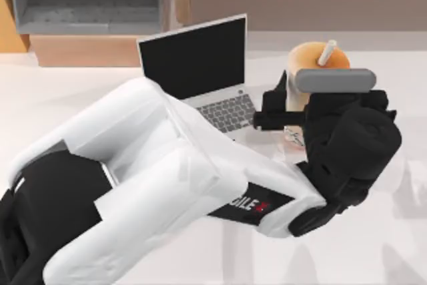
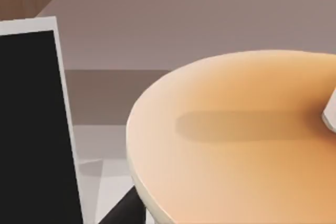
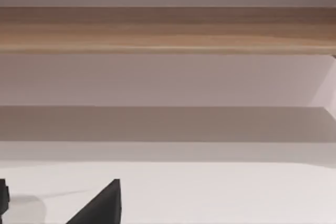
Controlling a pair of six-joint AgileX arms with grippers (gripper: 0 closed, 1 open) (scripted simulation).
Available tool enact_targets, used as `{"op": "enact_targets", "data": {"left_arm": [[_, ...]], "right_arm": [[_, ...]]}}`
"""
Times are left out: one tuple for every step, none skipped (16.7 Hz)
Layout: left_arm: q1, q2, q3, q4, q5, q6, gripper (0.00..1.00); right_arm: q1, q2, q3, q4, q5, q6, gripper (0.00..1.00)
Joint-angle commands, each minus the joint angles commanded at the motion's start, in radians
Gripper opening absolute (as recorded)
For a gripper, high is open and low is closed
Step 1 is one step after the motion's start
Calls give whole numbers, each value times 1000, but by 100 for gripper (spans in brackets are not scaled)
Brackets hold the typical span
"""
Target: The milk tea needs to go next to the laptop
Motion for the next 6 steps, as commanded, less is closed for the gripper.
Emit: {"op": "enact_targets", "data": {"left_arm": [[0,0,0,0,0,0,100],[0,0,0,0,0,0,100],[0,0,0,0,0,0,100],[0,0,0,0,0,0,100],[0,0,0,0,0,0,100],[0,0,0,0,0,0,100]], "right_arm": [[0,0,0,0,0,0,100],[0,0,0,0,0,0,100],[0,0,0,0,0,0,100],[0,0,0,0,0,0,100],[0,0,0,0,0,0,100],[0,0,0,0,0,0,100]]}}
